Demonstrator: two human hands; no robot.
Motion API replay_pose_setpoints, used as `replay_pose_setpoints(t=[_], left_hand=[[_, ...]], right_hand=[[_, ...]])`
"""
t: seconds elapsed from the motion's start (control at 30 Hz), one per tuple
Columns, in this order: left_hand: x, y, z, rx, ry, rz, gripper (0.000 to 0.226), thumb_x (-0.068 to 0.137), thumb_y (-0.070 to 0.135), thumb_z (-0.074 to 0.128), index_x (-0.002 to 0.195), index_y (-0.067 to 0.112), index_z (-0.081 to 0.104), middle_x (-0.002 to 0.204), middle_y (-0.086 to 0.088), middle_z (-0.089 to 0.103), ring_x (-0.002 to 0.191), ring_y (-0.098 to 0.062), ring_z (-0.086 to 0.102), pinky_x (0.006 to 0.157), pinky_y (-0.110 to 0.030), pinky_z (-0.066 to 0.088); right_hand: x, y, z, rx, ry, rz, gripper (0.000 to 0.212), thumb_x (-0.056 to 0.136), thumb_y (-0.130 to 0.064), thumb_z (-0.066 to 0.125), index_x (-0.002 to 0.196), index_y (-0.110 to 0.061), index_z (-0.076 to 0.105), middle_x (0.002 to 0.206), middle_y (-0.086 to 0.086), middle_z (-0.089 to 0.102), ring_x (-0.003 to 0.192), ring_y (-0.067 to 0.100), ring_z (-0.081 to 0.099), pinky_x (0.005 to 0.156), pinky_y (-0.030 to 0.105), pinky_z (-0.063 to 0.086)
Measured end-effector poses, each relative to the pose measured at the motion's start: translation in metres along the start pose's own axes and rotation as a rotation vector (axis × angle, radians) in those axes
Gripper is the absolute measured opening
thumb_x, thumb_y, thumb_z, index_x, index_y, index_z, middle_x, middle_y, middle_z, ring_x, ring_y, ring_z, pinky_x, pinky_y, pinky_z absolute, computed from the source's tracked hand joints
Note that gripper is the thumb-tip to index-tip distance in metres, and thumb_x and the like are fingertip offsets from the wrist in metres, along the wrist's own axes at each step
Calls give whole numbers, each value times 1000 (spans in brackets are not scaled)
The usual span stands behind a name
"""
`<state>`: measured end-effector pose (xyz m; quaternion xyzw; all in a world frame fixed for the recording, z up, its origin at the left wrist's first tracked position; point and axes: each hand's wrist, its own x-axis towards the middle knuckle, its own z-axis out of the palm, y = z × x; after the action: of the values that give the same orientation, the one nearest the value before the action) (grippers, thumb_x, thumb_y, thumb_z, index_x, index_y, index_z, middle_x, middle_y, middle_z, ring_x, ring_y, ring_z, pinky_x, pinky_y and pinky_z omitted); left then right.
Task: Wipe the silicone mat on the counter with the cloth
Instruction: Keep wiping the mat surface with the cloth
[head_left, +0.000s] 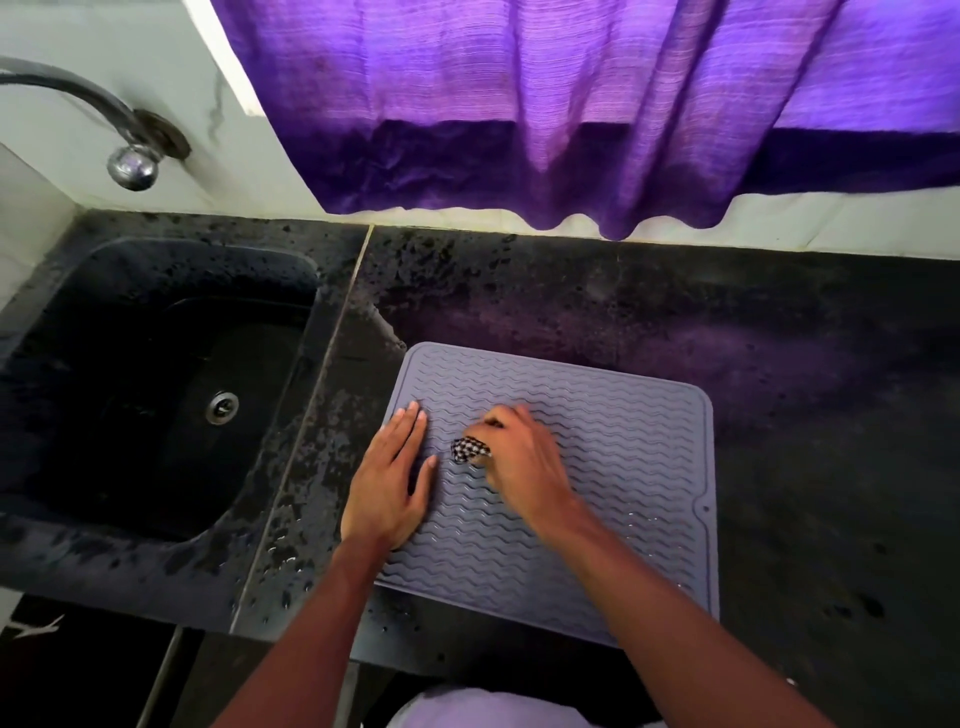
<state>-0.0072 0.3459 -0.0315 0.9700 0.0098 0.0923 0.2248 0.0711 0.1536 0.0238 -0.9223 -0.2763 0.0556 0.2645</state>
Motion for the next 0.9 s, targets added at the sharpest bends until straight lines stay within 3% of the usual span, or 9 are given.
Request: replay_pose_setpoints(t=[0.17,0.43,0.67,0.9], left_hand=[[0,-2,1,26,-4,19,58,104,34,46,156,10,37,165,-4,30,153,-17,26,122,-44,31],[0,-3,3,40,13,39,59,104,36,45,155,8,38,164,-5,32,152,-18,28,121,-44,32],[1,-4,4,61,-5,34,60,105,39,40,156,9,36,164,-4,31,153,-16,26,123,-42,28],[-1,-5,6,64,6,46,60,104,39,40,156,9,36,164,-5,32,153,-18,27,122,-44,29]], right_hand=[[-8,-1,-7,-146,-33,30,56,57,-16,88,108,-30,71,98,-5,61,94,20,54,73,37,47],[-29,25,-29,-274,-78,48,57,50,-13,91,102,-26,73,92,-2,58,90,25,55,60,38,52],[-63,60,-58,-375,-87,81,68,41,-20,96,105,-26,73,94,-1,61,89,24,58,61,38,55],[-104,103,-89,-444,-97,173,64,41,-13,92,101,-24,73,94,1,61,88,28,56,61,41,55]])
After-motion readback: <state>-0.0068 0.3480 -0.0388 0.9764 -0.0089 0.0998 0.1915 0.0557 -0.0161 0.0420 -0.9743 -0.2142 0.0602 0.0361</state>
